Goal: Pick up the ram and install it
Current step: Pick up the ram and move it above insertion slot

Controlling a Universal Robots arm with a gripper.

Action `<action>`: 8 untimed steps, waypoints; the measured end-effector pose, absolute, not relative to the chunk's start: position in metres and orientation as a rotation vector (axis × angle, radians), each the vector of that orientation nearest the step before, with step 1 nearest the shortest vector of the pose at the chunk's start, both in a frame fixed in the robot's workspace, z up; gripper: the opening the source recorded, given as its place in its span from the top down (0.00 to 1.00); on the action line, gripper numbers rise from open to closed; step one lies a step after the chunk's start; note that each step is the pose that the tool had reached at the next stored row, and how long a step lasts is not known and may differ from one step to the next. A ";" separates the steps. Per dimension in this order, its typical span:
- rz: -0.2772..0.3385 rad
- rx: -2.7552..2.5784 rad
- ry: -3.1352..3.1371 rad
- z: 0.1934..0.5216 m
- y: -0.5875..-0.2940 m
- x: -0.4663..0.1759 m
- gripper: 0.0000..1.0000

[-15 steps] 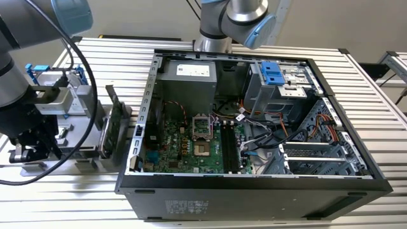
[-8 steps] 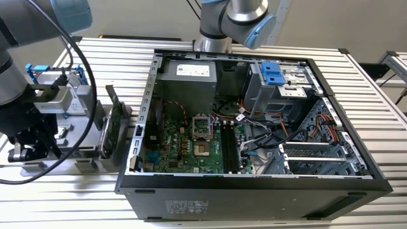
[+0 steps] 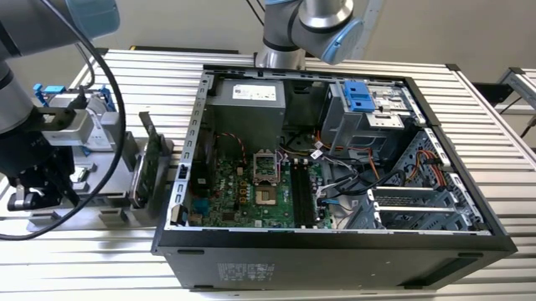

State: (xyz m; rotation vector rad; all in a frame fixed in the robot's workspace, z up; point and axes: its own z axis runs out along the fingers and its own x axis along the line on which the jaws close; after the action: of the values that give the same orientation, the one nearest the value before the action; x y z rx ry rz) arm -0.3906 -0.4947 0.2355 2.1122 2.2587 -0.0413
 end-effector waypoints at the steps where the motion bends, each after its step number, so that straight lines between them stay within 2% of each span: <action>1: -0.041 2.112 2.259 0.236 -0.495 -0.391 1.00; 8: -0.041 2.112 2.259 0.242 -0.495 -0.391 1.00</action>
State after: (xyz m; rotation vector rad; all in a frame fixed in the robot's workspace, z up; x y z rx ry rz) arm -0.3907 -0.4947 0.2421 2.1122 2.2587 -0.0413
